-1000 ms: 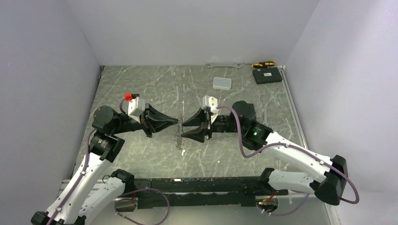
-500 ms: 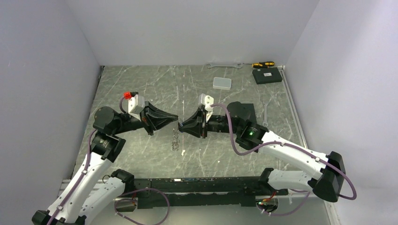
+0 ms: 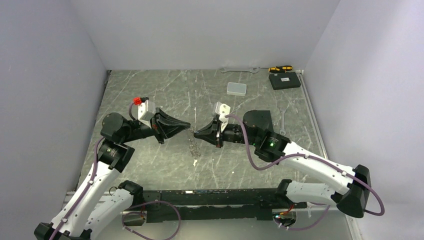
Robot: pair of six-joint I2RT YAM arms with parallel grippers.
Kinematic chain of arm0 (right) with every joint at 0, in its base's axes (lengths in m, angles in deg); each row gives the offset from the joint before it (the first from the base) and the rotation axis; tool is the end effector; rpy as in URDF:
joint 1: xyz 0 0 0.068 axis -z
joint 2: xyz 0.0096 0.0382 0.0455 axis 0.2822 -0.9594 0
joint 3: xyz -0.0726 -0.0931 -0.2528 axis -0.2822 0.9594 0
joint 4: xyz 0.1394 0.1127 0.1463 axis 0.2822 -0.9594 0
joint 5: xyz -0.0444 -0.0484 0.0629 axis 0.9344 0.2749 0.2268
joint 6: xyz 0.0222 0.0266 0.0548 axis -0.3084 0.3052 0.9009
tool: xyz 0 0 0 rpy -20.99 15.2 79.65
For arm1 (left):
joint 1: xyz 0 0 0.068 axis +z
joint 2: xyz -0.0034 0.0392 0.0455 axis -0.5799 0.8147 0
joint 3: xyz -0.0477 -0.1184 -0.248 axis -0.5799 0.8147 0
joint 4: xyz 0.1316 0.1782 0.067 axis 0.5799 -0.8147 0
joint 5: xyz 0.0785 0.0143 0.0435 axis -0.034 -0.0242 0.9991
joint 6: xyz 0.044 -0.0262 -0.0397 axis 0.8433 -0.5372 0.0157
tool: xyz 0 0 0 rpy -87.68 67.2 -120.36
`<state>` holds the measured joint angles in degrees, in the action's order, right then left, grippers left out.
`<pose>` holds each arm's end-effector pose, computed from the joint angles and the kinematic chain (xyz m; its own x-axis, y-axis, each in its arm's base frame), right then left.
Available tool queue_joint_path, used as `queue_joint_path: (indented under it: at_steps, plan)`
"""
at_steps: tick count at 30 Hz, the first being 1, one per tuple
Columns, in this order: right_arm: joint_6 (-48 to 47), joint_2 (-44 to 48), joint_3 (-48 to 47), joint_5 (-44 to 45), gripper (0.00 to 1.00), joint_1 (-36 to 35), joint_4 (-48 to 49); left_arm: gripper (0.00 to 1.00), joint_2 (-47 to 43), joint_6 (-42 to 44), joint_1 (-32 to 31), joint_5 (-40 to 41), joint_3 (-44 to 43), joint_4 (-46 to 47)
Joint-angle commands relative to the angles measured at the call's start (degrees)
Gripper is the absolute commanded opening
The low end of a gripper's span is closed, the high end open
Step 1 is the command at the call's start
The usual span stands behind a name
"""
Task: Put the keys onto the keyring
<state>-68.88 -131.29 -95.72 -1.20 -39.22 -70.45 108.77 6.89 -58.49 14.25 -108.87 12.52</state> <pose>0.1151 0.2040 0.3690 -0.0254 -0.0425 -0.9988 -0.9819 0.1888 0.0169 0.1042 -0.0885 0.3893 -0.0681 -0.1711 -0.9829 0.9751 0.1970 -0.1019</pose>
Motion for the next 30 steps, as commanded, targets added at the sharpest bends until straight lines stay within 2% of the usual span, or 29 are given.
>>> queue_joint_path:
  at_steps: [1,8,21,30]
  plan:
    - [-3.3,3.1,-3.6,2.6,0.0,-0.3,-3.3,0.0,-0.1,0.8,0.2,0.1,-0.5,2.0]
    - [-4.8,4.0,-5.7,2.9,0.0,-0.4,-4.7,0.0,1.0,-0.7,0.2,-1.7,0.1,4.1]
    - [-5.9,-0.1,-9.3,0.5,0.0,-0.4,-6.6,0.0,0.8,-1.0,0.2,-2.4,0.5,4.4]
    - [-7.1,1.3,-5.7,0.7,0.0,-0.4,-13.0,0.0,-0.8,2.6,0.2,0.6,-1.1,-0.1]
